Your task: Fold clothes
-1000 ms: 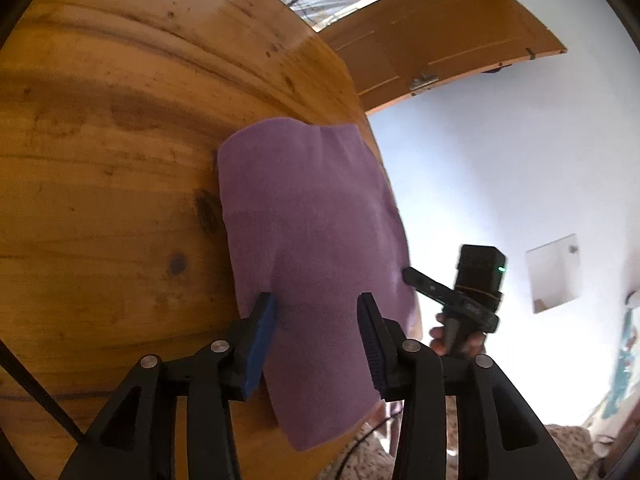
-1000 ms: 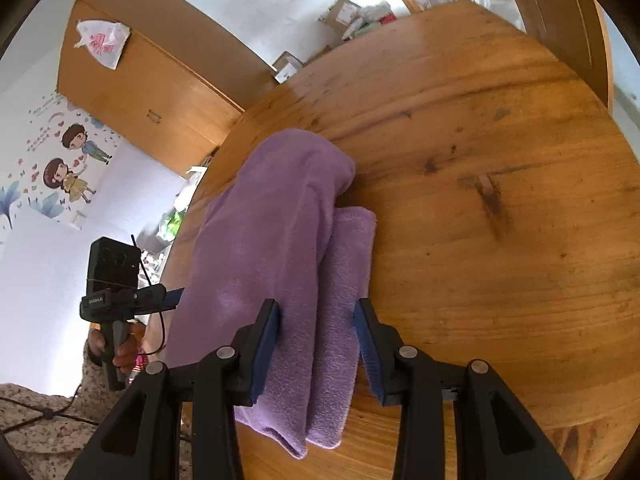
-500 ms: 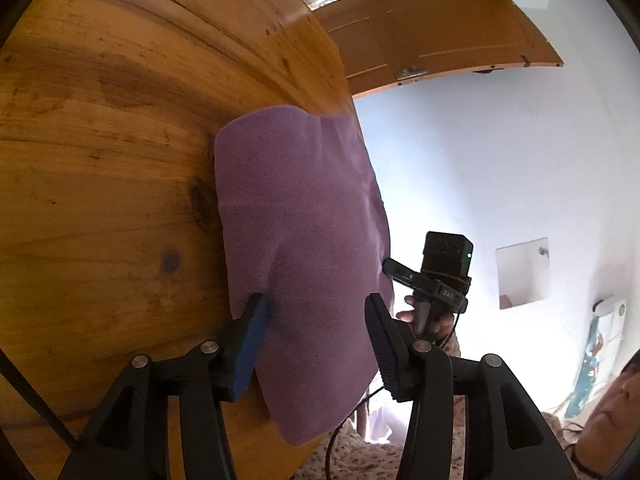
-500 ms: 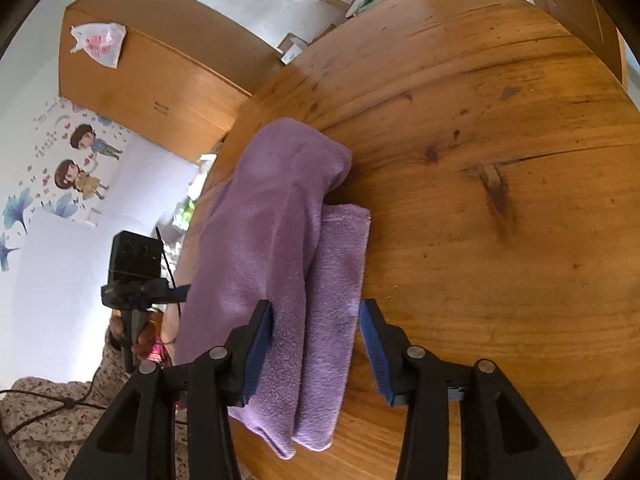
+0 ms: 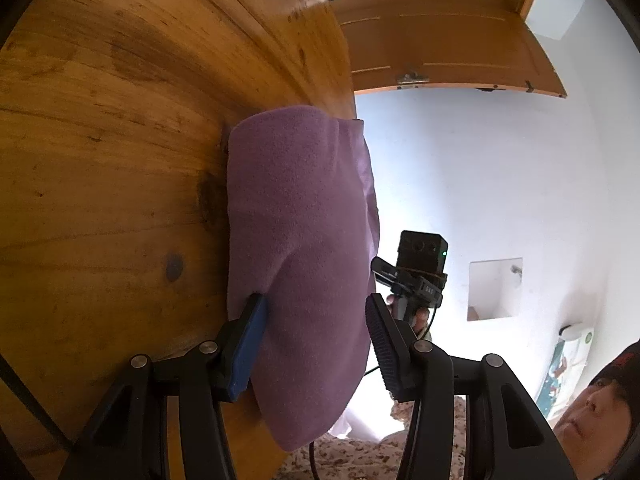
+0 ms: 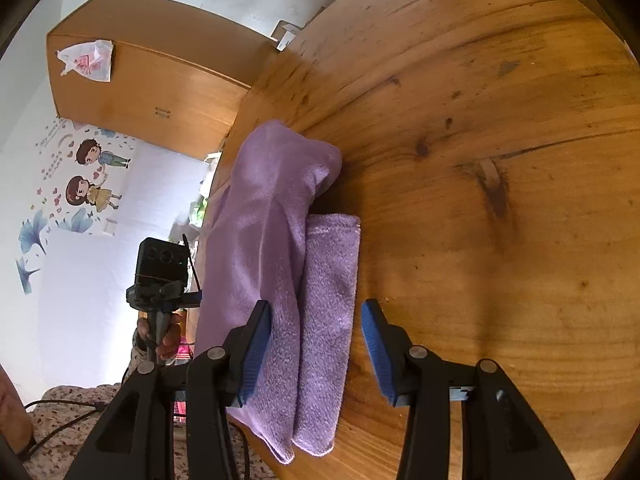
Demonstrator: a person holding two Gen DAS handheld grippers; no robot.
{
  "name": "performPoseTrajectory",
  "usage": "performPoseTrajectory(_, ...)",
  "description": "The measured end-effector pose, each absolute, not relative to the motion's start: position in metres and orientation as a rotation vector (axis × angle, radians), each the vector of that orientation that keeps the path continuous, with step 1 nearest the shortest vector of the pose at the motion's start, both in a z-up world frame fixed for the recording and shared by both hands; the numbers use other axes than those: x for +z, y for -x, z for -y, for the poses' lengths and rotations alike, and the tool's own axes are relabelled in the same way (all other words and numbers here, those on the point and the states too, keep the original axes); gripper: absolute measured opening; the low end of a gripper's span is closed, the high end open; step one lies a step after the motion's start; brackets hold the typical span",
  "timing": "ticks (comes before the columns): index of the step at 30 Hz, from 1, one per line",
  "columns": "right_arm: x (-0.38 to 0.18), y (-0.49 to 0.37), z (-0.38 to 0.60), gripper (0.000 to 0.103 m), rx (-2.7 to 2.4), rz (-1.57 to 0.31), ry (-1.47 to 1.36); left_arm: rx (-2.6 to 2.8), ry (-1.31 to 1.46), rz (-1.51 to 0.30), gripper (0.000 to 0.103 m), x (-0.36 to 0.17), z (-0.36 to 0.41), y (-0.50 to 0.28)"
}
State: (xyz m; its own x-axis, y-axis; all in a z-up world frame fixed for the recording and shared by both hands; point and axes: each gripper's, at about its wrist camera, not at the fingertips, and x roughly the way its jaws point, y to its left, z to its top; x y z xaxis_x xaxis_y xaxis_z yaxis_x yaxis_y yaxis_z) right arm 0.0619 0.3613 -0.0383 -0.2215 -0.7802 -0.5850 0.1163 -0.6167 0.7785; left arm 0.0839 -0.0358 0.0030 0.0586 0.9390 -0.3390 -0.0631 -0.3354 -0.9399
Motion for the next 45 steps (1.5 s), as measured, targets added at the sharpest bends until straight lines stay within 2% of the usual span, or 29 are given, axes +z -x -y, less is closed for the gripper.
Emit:
performPoseTrajectory(12, -0.037, -0.067, -0.341, 0.049, -1.865, 0.802, -1.414, 1.412, 1.448, 0.942, 0.053, 0.005, 0.05, -0.093)
performPoseTrajectory(18, -0.038, -0.072, -0.341, 0.044, -1.874, 0.82, -1.401, 1.4, 1.452, 0.97, 0.053, 0.005, 0.068, -0.097)
performPoseTrajectory(22, -0.038, -0.073, -0.342, 0.043, -1.88, 0.814, -1.399, 1.537, 1.509, 0.874, 0.052, 0.016, 0.084, -0.102)
performPoseTrajectory(29, -0.038, -0.076, -0.342, 0.043, -1.896, 0.815, -1.384, 1.553, 1.533, 0.842, 0.053, 0.018, 0.092, -0.11)
performPoseTrajectory(33, -0.038, -0.076, -0.339, 0.043, -1.9, 0.815, -1.383, 1.535, 1.581, 0.778, 0.053, 0.019, 0.082, -0.112)
performPoseTrajectory(41, -0.039, -0.079, -0.332, 0.043, -1.928, 0.8, -1.369, 1.506, 1.61, 0.797, 0.053, 0.02, 0.064, -0.1)
performPoseTrajectory(45, -0.039, -0.082, -0.329, 0.043, -1.938, 0.796, -1.36, 1.488, 1.628, 0.811, 0.053, 0.025, 0.03, -0.092)
